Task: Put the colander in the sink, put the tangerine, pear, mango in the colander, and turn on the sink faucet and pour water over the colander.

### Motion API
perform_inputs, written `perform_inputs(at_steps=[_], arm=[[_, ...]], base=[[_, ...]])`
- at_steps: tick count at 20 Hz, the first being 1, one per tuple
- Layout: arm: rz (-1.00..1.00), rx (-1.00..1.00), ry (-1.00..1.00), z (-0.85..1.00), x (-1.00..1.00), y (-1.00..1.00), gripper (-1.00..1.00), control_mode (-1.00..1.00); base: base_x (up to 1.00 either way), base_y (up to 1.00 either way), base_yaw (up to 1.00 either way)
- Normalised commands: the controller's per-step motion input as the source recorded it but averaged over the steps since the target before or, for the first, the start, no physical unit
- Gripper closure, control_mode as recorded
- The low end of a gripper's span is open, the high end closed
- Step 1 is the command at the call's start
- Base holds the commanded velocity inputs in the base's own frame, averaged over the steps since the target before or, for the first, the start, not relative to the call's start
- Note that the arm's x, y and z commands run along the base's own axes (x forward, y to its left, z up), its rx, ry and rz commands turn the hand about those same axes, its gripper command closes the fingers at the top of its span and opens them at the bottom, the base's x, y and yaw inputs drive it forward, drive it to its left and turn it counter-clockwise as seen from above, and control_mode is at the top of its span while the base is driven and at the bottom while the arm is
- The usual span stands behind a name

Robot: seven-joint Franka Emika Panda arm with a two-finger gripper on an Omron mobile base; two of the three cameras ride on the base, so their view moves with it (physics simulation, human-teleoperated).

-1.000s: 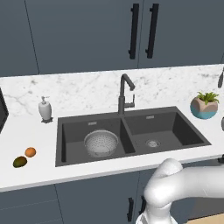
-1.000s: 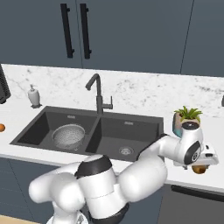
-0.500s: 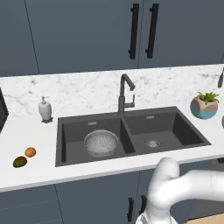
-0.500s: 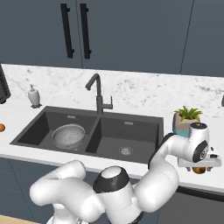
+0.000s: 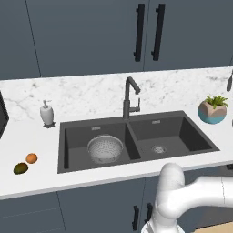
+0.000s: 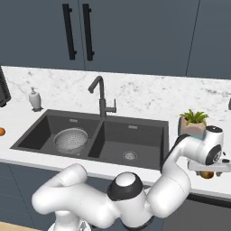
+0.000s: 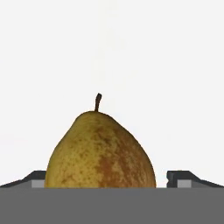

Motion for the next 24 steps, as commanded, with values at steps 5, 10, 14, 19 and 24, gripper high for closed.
perform_inputs(at_steps=[5,10,14,19,24], arm=[[0.00,0.07,0.06,-0.36,0.00,0.08,1.00,-1.00],[0.00,0.08,0.00,-0.38,0.00,0.14,1.00,-1.00],[0.00,0.03,0.00,-0.29,-0.15,0.30,1.00,-1.00],[0.00,0.00,0.00,0.03,-0.33,0.34,1.00,-1.00],[0.00,0.00,-0.04,0.00,-0.42,0.79,1.00,-1.00]], base=[[0.00,0.00,0.00],[0.00,0.00,0.00],[0.00,0.00,0.00],[0.00,0.00,0.00],[0.00,0.00,0.00]])
